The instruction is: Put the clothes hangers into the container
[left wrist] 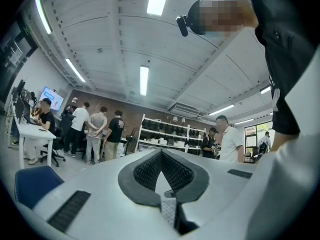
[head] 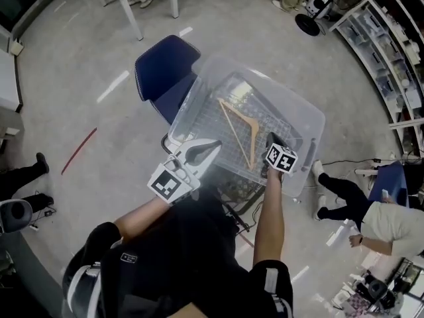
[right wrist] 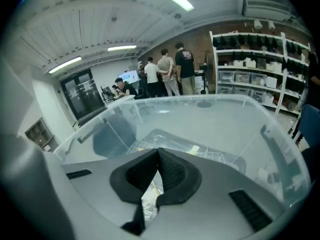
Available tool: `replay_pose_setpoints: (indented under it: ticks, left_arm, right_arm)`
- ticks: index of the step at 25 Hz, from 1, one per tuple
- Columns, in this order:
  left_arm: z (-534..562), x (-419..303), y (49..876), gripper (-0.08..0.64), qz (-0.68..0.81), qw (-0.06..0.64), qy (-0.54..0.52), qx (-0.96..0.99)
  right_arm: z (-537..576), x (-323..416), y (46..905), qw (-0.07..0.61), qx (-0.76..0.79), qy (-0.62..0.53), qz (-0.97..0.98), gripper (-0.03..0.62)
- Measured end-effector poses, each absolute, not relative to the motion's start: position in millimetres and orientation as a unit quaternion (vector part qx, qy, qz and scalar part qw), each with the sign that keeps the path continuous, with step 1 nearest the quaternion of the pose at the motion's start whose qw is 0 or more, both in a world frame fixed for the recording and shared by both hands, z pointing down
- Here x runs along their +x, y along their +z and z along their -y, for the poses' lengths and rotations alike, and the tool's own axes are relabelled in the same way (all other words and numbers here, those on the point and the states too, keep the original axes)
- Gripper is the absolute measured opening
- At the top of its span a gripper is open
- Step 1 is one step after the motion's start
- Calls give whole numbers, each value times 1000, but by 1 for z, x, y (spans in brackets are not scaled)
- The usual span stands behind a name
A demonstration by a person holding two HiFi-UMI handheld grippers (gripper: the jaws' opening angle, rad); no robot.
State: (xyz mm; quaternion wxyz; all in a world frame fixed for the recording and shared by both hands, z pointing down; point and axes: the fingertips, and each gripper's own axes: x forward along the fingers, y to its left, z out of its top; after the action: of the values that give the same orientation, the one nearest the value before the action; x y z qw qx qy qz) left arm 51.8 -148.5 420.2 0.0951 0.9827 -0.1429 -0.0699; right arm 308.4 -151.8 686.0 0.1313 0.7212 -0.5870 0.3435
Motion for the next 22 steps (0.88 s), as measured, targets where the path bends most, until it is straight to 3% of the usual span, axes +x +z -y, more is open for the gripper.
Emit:
replay_pose_setpoints:
  ticks: [13,22]
  left_arm:
    - [104,17,413,25,78,96,-80,989]
    - [79,19,415,25,63,94,-64,991]
  right_arm:
    - [44,214,543,27,784,234,575,15]
    - [3,174,494,-2,794,191,577,14]
